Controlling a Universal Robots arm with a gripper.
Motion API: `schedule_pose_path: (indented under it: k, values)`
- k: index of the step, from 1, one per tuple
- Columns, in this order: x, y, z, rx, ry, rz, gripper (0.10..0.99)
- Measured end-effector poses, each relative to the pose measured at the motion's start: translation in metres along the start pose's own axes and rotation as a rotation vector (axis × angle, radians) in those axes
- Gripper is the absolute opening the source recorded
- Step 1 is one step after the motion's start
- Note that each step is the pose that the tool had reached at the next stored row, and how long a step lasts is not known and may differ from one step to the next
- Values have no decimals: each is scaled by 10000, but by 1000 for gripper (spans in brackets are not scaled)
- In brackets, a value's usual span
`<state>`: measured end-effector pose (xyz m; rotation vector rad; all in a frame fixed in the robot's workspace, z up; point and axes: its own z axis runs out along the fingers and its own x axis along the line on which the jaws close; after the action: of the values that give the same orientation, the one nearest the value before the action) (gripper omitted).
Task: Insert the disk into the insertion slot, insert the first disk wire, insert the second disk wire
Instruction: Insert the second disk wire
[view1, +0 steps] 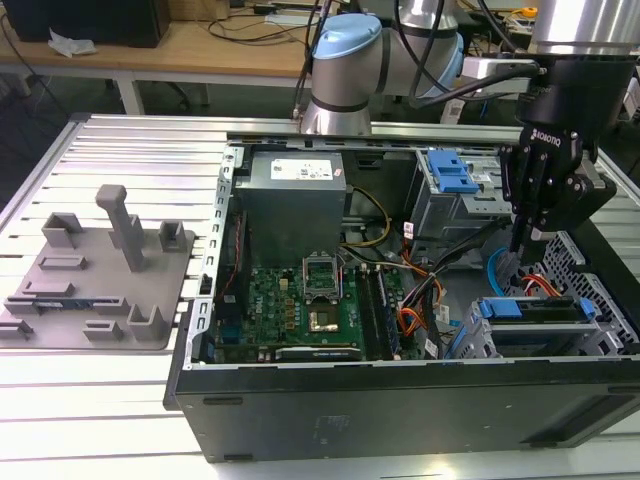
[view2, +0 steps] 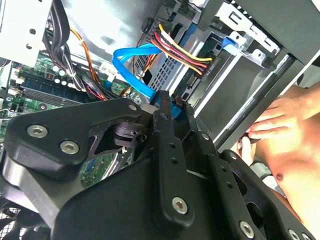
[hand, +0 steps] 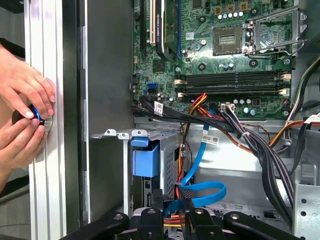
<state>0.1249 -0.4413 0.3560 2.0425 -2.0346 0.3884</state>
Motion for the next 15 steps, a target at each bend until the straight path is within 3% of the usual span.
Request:
schedule_pose_path:
  k: [12, 15]
  values:
    - [11, -25, 4, 18, -22, -20, 267]
    - [11, -25, 5, 225, -21, 38, 267]
